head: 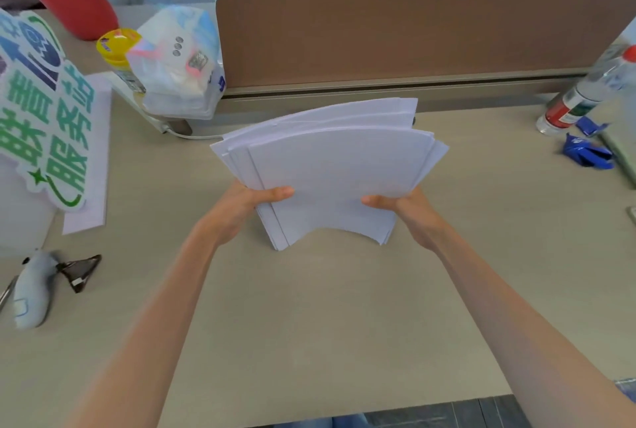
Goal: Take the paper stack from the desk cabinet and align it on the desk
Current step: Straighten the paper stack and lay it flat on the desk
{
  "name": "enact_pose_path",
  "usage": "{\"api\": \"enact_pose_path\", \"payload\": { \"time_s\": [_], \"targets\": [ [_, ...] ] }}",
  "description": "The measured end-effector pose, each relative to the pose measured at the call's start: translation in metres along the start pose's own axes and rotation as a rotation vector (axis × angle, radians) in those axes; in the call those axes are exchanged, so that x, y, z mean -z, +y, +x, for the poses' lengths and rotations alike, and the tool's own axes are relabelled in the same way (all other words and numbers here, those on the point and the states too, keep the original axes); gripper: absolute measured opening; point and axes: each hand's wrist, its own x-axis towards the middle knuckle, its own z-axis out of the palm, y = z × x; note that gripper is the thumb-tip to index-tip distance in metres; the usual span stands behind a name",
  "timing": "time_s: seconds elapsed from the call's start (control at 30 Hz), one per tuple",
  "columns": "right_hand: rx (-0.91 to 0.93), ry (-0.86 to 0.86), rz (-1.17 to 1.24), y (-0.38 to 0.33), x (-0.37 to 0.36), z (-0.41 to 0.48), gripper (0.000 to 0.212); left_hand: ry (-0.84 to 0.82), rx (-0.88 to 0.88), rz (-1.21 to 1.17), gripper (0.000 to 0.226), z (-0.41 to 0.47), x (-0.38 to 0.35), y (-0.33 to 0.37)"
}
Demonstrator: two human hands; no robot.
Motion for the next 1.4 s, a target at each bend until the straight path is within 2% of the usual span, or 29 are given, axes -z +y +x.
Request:
{"api": "enact_pose_path", "payload": {
  "time_s": [0.2, 0.5, 0.63, 0.73, 0.87, 1.03, 1.27, 1.4],
  "targets": [
    [-0.048, -0.127, -0.049, -0.007, 0.014, -0.005, 0.056, -0.052, -0.012, 0.133, 0.045, -0.001, 0.000, 0.017],
    [-0.065, -0.255, -0.072, -0.027, 0.030, -0.005, 0.061, -0.157, 0.059, 0.157, 0.049, 0.006, 0.001, 0.032],
    [-0.020, -0.138, -0.057, -0.026, 0.015, -0.005, 0.051, -0.124, 0.021, 0.096, 0.050, 0.009, -0.028, 0.028],
    [0.055, -0.023, -0.003, -0.028, 0.008, -0.005, 0.050, -0.009, -0.059, -0.009, 0.065, 0.009, -0.040, 0.026],
    [0.072, -0.055, -0.052, -0.030, 0.012, -0.007, 0.047, 0.109, -0.102, -0.075, 0.067, 0.013, -0.034, 0.014],
    [0.033, -0.067, -0.027, -0.021, 0.014, -0.011, 0.044, 0.068, 0.018, -0.021, 0.043, 0.010, -0.024, -0.023],
    [0.034, 0.029, 0.120, -0.007, -0.002, -0.016, 0.037, 0.060, 0.043, -0.102, 0.059, 0.005, -0.041, -0.044],
    [0.037, 0.067, 0.163, -0.006, -0.006, -0.018, 0.035, 0.076, 0.016, -0.102, 0.051, 0.004, -0.037, -0.047]
  ]
}}
